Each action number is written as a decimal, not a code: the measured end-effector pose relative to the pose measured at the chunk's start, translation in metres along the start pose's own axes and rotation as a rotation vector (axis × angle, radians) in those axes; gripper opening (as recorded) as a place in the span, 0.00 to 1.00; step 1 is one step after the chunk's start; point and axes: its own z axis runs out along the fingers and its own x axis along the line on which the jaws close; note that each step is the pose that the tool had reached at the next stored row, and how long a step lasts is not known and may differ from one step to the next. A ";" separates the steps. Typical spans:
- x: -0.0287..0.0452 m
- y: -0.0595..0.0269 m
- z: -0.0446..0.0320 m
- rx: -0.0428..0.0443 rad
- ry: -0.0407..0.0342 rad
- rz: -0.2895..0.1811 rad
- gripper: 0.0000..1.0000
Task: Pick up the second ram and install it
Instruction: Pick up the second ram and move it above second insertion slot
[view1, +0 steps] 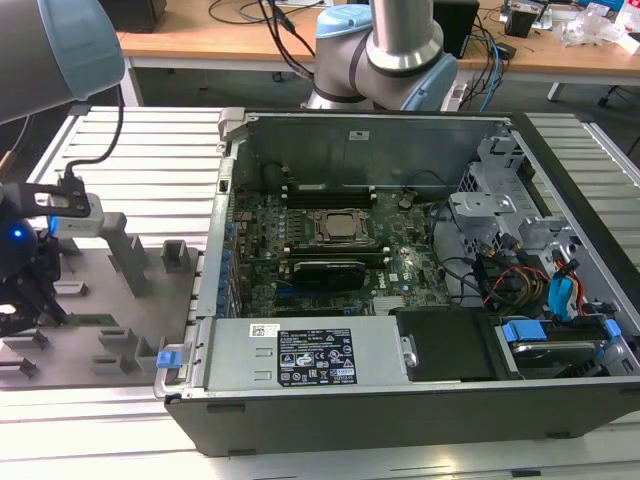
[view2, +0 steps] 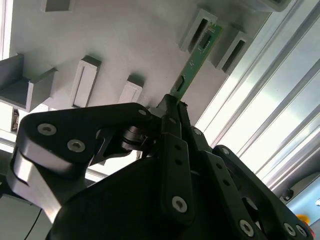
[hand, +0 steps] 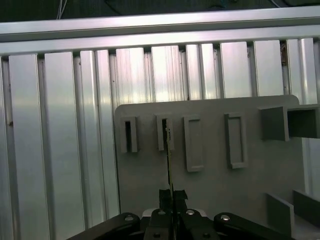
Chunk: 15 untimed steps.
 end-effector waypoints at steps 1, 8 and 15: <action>0.0000 0.0000 -0.0012 0.0000 -0.0001 0.000 0.13; -0.0002 0.0003 -0.0112 0.0000 0.0000 0.000 0.13; -0.0004 0.0005 -0.0237 0.0000 0.0000 0.000 0.13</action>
